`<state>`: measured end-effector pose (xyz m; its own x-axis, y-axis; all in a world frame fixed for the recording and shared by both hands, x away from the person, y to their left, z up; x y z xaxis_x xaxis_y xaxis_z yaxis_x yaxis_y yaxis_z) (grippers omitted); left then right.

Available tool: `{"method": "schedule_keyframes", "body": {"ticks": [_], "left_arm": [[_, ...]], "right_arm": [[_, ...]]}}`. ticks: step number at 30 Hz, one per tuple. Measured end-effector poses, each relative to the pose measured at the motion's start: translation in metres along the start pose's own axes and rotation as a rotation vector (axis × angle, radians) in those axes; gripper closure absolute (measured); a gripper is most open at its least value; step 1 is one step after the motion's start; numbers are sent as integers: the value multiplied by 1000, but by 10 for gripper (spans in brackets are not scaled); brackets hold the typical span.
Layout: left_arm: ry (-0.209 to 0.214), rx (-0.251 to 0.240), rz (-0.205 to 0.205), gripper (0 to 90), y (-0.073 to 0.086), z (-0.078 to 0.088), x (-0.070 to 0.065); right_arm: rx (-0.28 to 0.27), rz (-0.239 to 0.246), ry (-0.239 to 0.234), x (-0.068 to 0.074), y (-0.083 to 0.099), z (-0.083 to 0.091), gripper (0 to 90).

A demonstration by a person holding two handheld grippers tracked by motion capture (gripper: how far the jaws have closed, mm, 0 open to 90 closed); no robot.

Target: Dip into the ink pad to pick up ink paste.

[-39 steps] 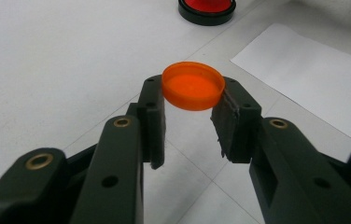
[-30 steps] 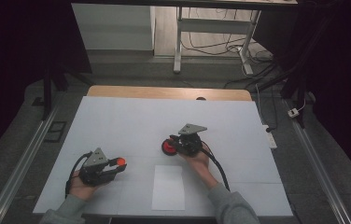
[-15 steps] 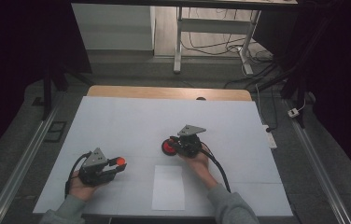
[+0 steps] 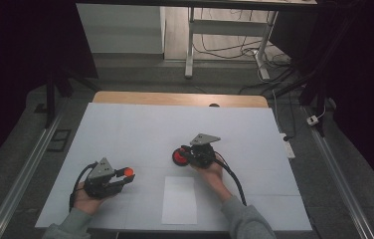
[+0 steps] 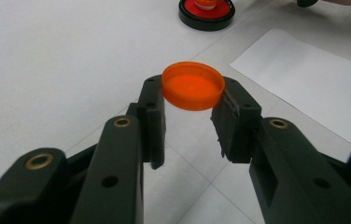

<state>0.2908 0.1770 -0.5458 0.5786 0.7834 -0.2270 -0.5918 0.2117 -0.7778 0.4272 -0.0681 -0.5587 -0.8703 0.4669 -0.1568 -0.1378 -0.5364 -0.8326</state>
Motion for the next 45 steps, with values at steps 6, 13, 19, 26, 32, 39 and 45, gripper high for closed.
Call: {"method": "schedule_keyframes", "body": {"ticks": [6,13,19,26,32,39,45], "left_arm": [[0,0,0,647,0,0,0],[-1,0,0,647,0,0,0],[0,1,-1,647,0,0,0],[2,1,-1,647,0,0,2],[5,1,2,647,0,0,3],[4,2,-2,647,0,0,2],[3,1,0,647,0,0,2]], "right_arm": [[-1,0,0,0,0,0,733],[-21,-12,2,0,1,0,733],[-22,-17,8,0,2,-1,732],[-35,-48,-18,-4,1,1,728],[-108,-66,8,-11,-12,17,729],[-119,-81,3,-14,-14,23,728],[-129,-95,4,-16,-15,27,728]]}}
Point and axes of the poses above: each handheld gripper's, and its own axes: z roughly backward along the jaws, y roughly out of its underside, x roughly to its left, the point moved 6 cm from there along -z, roughly forward along the jaws, and after that the axes turned 12 degrees about z, right-handed, at the moved point
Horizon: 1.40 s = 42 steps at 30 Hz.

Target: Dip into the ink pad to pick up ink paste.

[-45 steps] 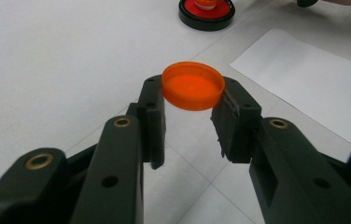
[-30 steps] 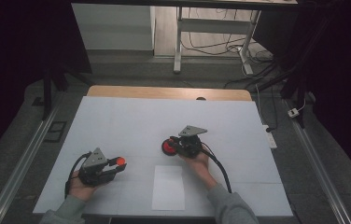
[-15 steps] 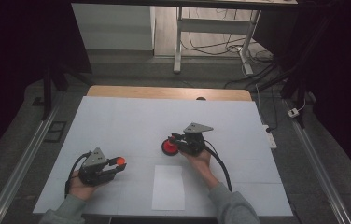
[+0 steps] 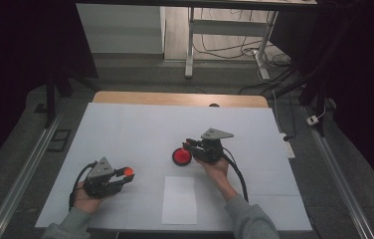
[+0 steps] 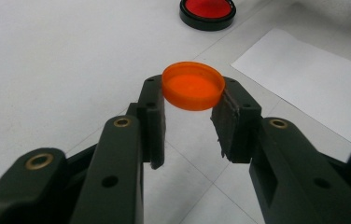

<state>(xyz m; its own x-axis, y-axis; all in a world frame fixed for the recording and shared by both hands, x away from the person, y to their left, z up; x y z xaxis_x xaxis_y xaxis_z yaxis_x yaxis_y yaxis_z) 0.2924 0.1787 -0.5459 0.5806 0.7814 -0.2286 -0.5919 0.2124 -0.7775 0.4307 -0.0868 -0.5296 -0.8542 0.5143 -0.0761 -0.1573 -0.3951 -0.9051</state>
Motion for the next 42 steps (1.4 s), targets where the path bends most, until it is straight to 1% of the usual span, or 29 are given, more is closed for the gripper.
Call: {"method": "schedule_keyframes", "body": {"ticks": [4,8,20,32,42], "left_arm": [[-2,1,-2,647,0,0,0],[-1,-2,5,647,0,0,1],[0,-4,10,647,0,1,3],[1,-3,12,647,0,1,2],[2,-3,14,647,0,1,3]], "right_arm": [[-16,-7,-3,0,-3,4,728],[-27,-9,-8,2,-5,7,727],[-28,14,-33,9,-9,19,727],[-49,13,-43,11,-12,30,726],[-54,15,-60,16,-13,37,726]]}}
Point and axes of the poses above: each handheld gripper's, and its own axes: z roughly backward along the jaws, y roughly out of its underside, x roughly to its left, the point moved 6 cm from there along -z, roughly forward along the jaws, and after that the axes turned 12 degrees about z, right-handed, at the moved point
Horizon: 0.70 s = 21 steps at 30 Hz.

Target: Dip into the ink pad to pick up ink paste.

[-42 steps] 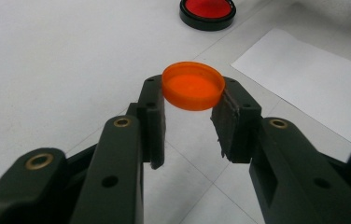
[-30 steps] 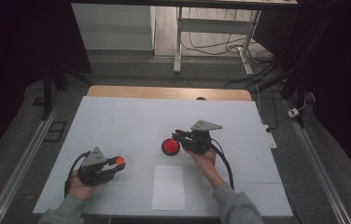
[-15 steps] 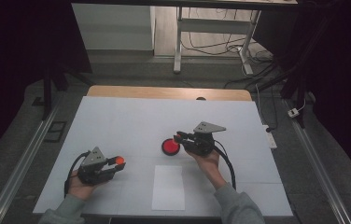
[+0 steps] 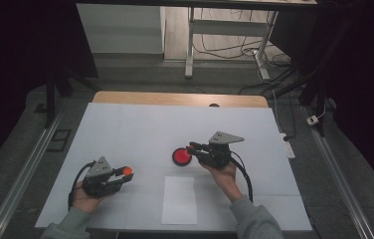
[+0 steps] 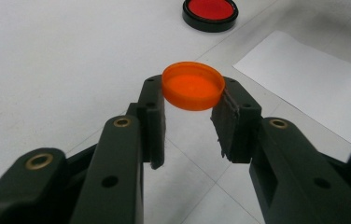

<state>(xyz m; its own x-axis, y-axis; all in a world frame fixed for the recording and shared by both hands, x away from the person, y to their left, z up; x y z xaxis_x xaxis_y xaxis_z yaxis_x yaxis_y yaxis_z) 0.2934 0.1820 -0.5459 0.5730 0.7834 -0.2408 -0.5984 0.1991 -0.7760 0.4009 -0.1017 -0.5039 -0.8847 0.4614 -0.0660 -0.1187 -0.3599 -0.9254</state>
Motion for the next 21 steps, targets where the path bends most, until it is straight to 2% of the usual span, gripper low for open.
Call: {"method": "schedule_keyframes", "body": {"ticks": [21], "left_arm": [[3,3,9,647,0,0,1]], "right_arm": [[-13,9,-19,9,-3,17,726]]}}
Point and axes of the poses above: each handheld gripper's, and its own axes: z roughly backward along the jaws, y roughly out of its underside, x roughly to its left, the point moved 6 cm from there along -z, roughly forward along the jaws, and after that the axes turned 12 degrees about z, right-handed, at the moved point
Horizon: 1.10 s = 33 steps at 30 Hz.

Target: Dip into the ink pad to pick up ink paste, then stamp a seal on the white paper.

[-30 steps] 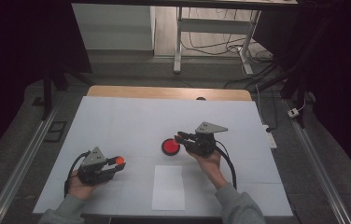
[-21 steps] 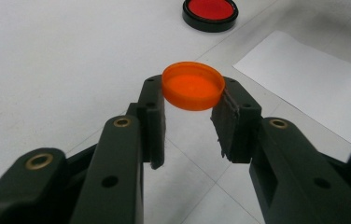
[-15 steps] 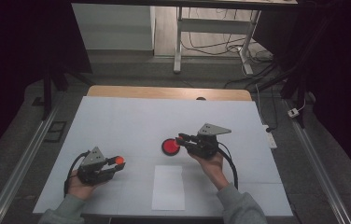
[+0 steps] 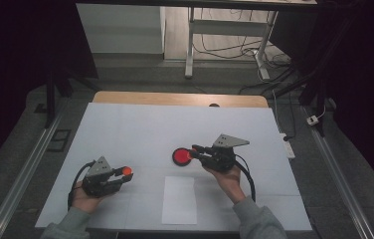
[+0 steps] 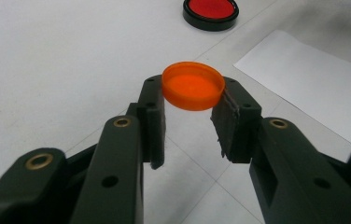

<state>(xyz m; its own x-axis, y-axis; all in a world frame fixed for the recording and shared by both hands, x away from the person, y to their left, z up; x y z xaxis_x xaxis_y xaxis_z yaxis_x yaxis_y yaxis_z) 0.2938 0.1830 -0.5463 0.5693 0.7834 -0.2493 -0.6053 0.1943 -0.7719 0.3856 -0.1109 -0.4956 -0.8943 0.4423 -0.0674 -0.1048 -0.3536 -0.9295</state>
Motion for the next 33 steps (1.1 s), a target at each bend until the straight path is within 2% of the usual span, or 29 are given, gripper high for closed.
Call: {"method": "schedule_keyframes", "body": {"ticks": [3,20,33], "left_arm": [[0,1,-1,647,0,0,0],[2,-1,-2,646,-1,0,0],[0,5,-5,646,0,0,-1]], "right_arm": [[-8,-8,-3,1,0,3,726],[-1,21,-34,18,2,16,725],[4,22,-59,26,6,14,725]]}}
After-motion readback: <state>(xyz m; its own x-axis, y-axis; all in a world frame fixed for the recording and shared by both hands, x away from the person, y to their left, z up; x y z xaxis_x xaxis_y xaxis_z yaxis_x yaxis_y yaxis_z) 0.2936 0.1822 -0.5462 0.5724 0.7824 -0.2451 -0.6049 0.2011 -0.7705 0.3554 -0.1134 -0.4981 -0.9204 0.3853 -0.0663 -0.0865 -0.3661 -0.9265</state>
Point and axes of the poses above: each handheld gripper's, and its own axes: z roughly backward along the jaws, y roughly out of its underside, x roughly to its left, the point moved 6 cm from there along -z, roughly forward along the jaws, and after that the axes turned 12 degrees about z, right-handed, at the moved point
